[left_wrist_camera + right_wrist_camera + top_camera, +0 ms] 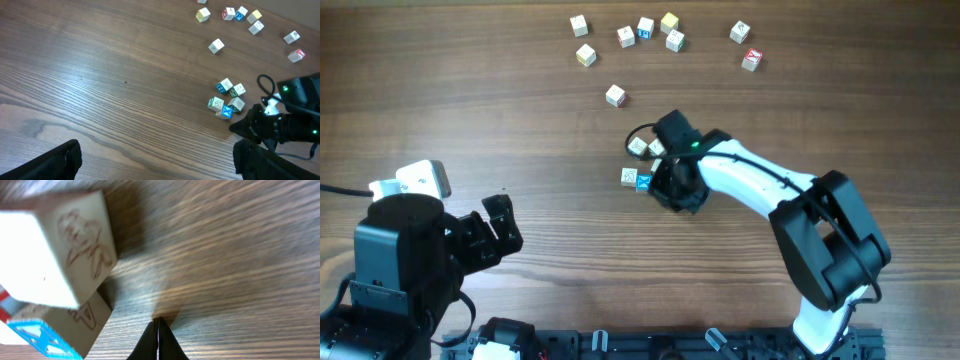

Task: Form a circle
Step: 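Slide the bottom blocks further left with the right gripper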

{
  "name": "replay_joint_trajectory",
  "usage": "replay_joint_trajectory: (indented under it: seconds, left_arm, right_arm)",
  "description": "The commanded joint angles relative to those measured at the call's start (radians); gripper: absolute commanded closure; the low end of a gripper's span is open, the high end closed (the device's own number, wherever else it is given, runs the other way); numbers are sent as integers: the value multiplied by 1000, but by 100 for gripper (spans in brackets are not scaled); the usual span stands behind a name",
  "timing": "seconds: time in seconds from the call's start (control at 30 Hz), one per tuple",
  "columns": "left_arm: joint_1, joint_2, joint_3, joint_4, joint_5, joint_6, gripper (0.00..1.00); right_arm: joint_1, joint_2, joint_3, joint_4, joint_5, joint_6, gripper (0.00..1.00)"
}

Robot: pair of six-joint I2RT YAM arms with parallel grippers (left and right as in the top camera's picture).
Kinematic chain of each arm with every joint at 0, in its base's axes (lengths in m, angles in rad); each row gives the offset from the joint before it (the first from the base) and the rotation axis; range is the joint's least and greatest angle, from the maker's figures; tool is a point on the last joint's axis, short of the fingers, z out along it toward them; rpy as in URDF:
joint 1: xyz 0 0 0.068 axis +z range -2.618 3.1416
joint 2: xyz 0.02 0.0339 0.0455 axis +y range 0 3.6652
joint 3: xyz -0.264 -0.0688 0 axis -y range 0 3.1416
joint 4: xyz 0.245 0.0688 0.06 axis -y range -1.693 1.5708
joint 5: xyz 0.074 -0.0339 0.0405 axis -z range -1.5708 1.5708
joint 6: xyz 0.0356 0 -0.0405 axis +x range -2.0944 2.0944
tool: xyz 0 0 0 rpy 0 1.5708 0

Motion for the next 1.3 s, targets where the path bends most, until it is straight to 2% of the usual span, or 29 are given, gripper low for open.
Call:
replay_joint_trajectory:
  seconds: [0.0,0.5,0.73,0.97,1.1,1.27]
  left_arm:
    - [7,-1,-1,3,-13,-6,0]
    - [6,-1,-1,2,-13,-6,0]
    - [6,-1,-1,3,-13,-6,0]
    - [6,-1,-1,2,-13,-6,0]
    - [7,-1,-1,3,-13,-6,0]
    - [7,-1,-1,2,-13,-6,0]
  right_arm:
    - [19,-22,-20,18,106,-4,95]
    - [35,-22,-20,280,37,-230,96]
    - [51,-19,-21,387,38,-254,95]
    - [62,-18,-21,399,30,-277,95]
    - [65,-18,-21,496,-82,-362,95]
    - [65,-14,-21,514,-101,-367,94]
